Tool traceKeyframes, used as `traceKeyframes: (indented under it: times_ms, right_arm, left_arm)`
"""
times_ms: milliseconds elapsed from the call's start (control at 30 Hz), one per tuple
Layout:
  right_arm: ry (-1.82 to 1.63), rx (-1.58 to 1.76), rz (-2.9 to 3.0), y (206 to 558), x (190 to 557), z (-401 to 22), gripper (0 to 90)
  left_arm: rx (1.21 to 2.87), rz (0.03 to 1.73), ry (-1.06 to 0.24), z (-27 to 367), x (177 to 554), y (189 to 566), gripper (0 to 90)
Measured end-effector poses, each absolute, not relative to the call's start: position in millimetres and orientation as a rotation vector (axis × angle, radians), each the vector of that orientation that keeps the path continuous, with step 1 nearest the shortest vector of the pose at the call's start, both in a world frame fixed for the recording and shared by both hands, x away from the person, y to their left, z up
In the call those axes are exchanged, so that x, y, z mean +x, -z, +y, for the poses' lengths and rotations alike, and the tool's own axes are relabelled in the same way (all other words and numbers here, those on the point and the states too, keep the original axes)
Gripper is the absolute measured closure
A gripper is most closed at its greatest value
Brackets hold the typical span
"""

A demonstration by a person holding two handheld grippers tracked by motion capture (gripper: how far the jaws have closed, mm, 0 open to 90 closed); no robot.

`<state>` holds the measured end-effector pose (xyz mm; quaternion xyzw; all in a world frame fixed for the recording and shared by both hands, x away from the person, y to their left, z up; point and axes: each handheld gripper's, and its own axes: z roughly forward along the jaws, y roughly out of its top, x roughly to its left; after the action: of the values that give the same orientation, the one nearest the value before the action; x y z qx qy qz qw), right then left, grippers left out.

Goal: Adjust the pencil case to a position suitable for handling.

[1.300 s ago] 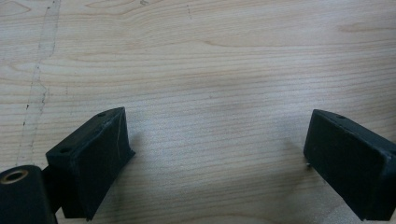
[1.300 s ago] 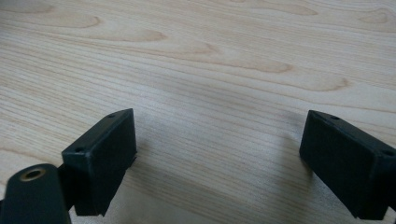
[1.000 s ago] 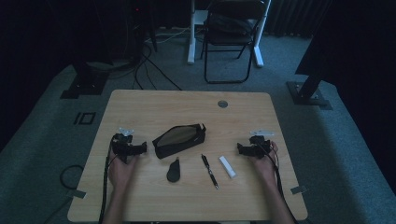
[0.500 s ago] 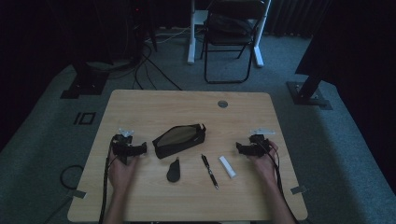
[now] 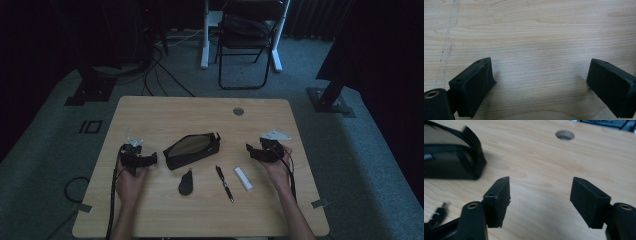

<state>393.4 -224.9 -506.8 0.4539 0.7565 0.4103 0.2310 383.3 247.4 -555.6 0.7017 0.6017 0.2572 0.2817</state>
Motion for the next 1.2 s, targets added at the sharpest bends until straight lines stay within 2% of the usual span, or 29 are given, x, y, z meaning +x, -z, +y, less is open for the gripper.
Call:
traceKeyframes:
  times_ms: [933, 1033, 1200]
  right_arm:
    - [-1.207, 1.114, 2.151, 483.9, 418.7, -158.4, 34.2]
    - [-1.207, 1.08, 2.177, 484.3, 421.6, -147.6, 37.5]
    - [-1.204, 1.023, 2.2, 485.3, 425.8, -131.7, 49.0]
  left_arm:
    - [1.88, 1.612, -0.689, 247.4, 383.3, 555.6, 7.2]
    - [1.88, 1.612, -0.689, 247.4, 383.3, 555.6, 7.2]
    - [1.878, 1.612, -0.689, 247.3, 383.4, 555.7, 7.2]
